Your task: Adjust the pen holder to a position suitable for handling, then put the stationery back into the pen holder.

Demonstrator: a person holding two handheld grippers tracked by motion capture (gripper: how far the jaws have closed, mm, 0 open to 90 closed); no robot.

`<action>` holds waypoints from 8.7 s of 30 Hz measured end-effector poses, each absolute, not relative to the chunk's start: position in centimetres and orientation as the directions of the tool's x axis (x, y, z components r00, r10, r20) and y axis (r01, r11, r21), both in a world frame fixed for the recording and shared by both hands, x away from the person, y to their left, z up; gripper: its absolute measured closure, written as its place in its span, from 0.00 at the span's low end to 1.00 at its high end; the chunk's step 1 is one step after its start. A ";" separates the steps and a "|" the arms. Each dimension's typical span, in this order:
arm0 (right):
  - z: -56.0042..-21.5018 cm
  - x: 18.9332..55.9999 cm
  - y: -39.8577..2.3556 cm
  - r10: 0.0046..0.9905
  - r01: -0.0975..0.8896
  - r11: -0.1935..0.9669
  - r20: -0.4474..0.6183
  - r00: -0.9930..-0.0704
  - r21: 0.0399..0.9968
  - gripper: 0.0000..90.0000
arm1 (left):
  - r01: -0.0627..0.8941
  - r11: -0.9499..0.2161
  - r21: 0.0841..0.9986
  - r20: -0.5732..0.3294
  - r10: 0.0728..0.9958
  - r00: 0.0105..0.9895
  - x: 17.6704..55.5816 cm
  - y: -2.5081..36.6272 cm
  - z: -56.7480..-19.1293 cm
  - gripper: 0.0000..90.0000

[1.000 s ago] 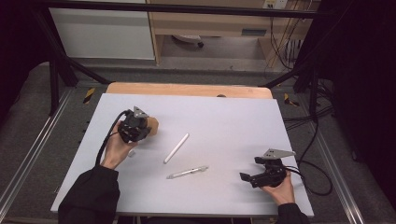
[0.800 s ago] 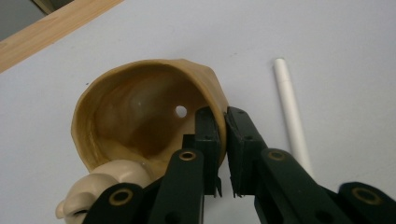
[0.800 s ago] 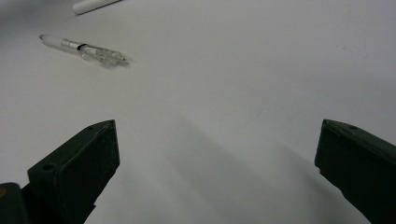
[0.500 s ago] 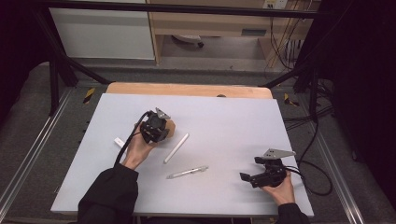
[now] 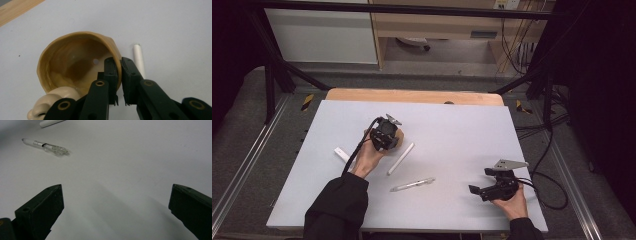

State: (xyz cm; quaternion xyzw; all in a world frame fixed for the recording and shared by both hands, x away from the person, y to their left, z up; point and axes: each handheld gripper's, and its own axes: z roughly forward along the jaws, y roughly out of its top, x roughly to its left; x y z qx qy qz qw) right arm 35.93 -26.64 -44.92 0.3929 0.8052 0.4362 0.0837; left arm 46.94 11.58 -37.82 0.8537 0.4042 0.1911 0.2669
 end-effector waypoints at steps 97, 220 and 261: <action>-45.1 36.0 -26.5 0.709 0.563 0.330 0.194 -0.677 0.758 0.01 | 0.617 -0.519 0.592 -0.008 0.762 0.648 44.9 11.5 -42.6 0.57; -39.7 34.9 -8.2 0.008 -0.287 0.868 -0.591 -0.807 0.404 0.41 | 0.407 -0.756 0.512 -0.053 0.445 0.894 37.6 9.8 -36.9 0.87; -40.3 34.2 -7.7 -0.251 -0.517 0.835 -0.708 -0.660 0.186 0.87 | 0.425 -0.764 0.485 -0.058 0.457 0.888 37.9 8.1 -36.7 0.75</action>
